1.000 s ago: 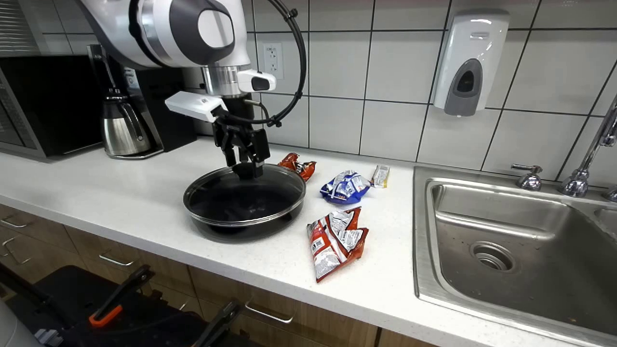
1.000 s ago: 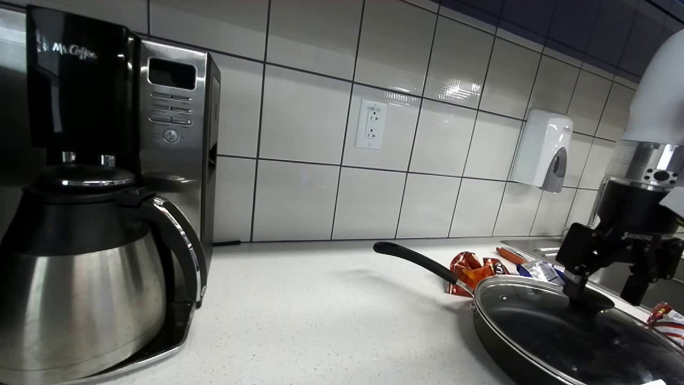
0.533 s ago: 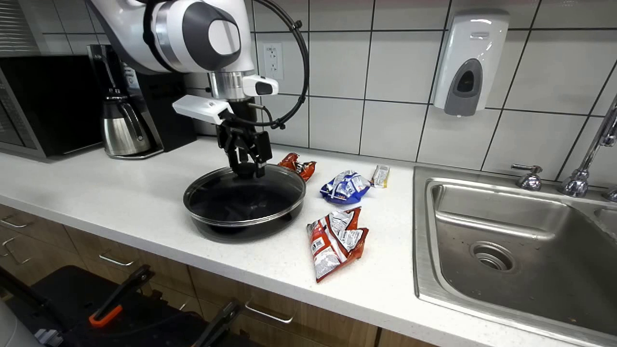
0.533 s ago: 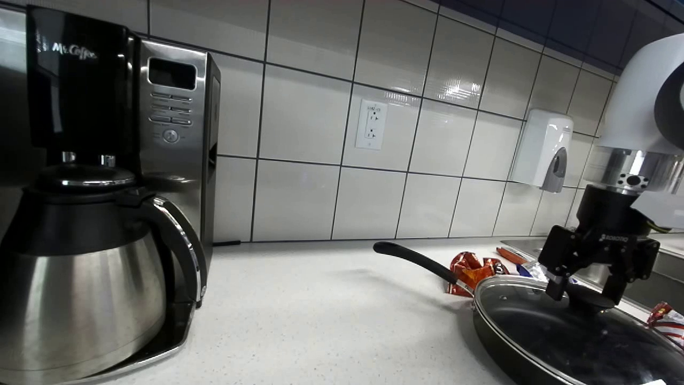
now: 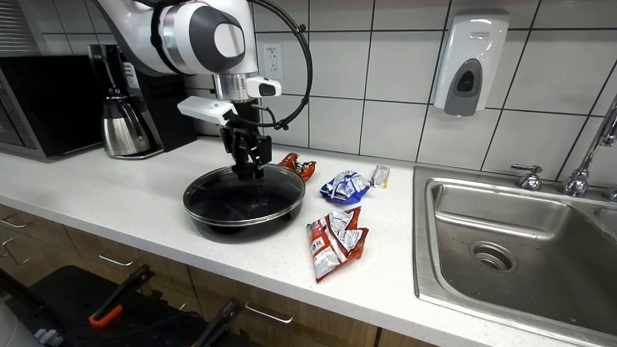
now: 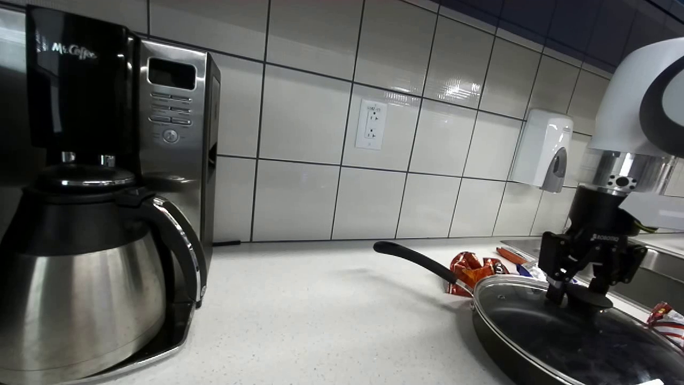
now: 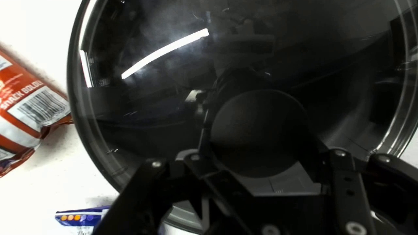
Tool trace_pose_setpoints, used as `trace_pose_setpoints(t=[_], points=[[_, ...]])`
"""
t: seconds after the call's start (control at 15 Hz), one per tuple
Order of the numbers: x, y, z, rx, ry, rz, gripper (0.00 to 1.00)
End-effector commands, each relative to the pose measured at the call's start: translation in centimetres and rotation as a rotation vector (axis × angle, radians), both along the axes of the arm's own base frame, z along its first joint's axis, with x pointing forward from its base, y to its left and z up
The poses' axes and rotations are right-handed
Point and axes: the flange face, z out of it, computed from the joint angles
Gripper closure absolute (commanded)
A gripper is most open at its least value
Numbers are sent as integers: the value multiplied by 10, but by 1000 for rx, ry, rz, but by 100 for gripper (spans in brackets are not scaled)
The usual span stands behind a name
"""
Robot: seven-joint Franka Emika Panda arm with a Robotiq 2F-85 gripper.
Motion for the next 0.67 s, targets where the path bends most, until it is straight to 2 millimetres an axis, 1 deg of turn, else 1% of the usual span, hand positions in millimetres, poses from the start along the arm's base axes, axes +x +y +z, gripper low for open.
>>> trace_pose_setpoints(t=[0.0,0.33,0.6], points=[[5,3,11,-11,-21,-5,63],[1,7,29,-21,-40,-2,63],[0,15,44,-37,-65,14,63]])
